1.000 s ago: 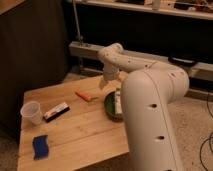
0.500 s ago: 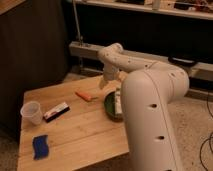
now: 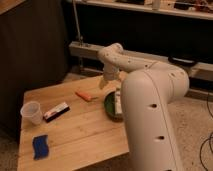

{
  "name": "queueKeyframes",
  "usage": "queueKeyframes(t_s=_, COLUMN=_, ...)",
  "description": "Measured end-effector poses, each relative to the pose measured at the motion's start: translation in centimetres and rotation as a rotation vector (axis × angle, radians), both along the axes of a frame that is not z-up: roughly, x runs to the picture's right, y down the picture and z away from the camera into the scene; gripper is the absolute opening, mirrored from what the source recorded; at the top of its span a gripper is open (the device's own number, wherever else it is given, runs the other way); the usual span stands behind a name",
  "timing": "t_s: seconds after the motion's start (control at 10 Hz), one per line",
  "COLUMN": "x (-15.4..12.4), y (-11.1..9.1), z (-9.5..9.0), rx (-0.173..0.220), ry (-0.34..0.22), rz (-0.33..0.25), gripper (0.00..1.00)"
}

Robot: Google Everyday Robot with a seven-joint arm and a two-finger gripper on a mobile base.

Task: Place the pepper on the white sponge

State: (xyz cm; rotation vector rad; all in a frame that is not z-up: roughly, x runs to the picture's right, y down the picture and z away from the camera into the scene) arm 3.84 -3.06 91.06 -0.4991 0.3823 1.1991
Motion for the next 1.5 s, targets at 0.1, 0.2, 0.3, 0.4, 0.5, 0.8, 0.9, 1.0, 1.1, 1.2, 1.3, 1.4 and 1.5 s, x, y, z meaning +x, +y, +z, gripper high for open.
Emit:
queueKeyframes(t_s=0.1, x=0.0, y=0.0, z=0.0, rx=0.000, ry=0.000, rz=0.000, gripper=0.80)
queueKeyframes(t_s=0.2, x=0.0, y=0.0, z=0.0, rx=0.000, ry=0.000, rz=0.000, gripper=0.80)
queueKeyframes(t_s=0.3, x=0.0, y=-0.1, z=-0.1, rx=0.002, ry=-0.001, rz=0.000, gripper=0.80)
queueKeyframes(t_s=0.4, x=0.1, y=-0.1, z=-0.1, rx=0.002, ry=-0.002, rz=0.000, gripper=0.80)
queueKeyframes(t_s=0.5, x=0.3, y=-0.3, z=-0.2, rx=0.009, ry=-0.011, rz=0.003, gripper=0.80)
queueKeyframes(t_s=0.8, x=-1.2, y=-2.2, z=-2.8, rx=0.061, ry=-0.211, rz=0.025, gripper=0.80)
queueKeyframes(t_s=0.9, x=-2.0, y=-2.5, z=-4.5, rx=0.068, ry=-0.341, rz=0.045, gripper=0.80)
queueKeyframes(t_s=1.0, x=-2.8, y=-2.5, z=-5.9, rx=0.091, ry=-0.429, rz=0.043, gripper=0.80)
queueKeyframes(t_s=1.1, x=-3.5, y=-2.3, z=-6.7, rx=0.115, ry=-0.474, rz=0.030, gripper=0.80)
queueKeyframes(t_s=1.2, x=-4.6, y=-2.3, z=-7.8, rx=0.149, ry=-0.530, rz=0.012, gripper=0.80)
queueKeyframes(t_s=1.3, x=-5.1, y=-2.2, z=-8.2, rx=0.162, ry=-0.553, rz=0.002, gripper=0.80)
queueKeyframes(t_s=1.4, x=-5.1, y=-2.2, z=-8.3, rx=0.163, ry=-0.554, rz=0.002, gripper=0.80)
queueKeyframes(t_s=1.5, x=-5.2, y=-2.2, z=-8.3, rx=0.164, ry=-0.556, rz=0.000, gripper=0.80)
